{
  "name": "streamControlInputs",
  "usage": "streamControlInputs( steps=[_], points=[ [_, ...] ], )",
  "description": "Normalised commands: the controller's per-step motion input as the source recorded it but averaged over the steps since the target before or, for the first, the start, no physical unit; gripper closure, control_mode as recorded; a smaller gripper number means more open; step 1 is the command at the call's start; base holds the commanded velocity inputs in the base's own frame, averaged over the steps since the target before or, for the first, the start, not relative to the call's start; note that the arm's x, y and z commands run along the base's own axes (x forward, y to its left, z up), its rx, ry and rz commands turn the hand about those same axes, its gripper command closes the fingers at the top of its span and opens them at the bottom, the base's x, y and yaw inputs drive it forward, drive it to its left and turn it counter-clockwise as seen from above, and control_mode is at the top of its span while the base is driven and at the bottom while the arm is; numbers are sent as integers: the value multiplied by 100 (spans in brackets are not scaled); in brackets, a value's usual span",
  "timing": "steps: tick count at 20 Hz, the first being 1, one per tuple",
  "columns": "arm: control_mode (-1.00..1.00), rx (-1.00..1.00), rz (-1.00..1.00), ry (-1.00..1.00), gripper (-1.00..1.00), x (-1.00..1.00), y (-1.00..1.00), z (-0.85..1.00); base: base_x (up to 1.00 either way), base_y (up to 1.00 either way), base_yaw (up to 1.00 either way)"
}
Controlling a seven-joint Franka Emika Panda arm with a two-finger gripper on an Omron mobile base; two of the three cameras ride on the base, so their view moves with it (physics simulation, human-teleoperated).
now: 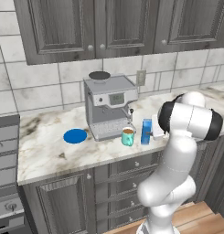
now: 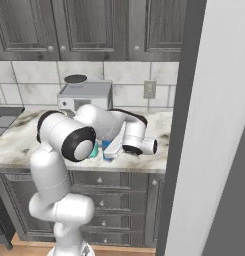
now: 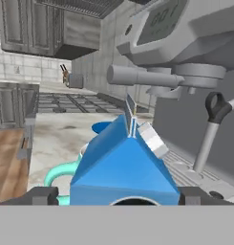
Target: Take a sugar cube from the saucer and place it inside the coffee. Then, grab milk from the fridge and place it next to the coffee on the counter to sweeten the coffee.
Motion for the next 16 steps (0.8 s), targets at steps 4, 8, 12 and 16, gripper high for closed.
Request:
streamControlInputs(
  steps=[4, 8, 12, 16],
  points=[
    [-100, 0, 0, -19, -100, 0, 0, 39, 0, 0, 0],
    [-100, 0, -1, -25, -100, 0, 0, 71, 0, 0, 0],
    [-100, -1, 0, -33, -100, -2, 0, 96, 0, 0, 0],
    [-100, -20, 4, -57, -100, -43, 19, 97, 0, 0, 0]
  ],
)
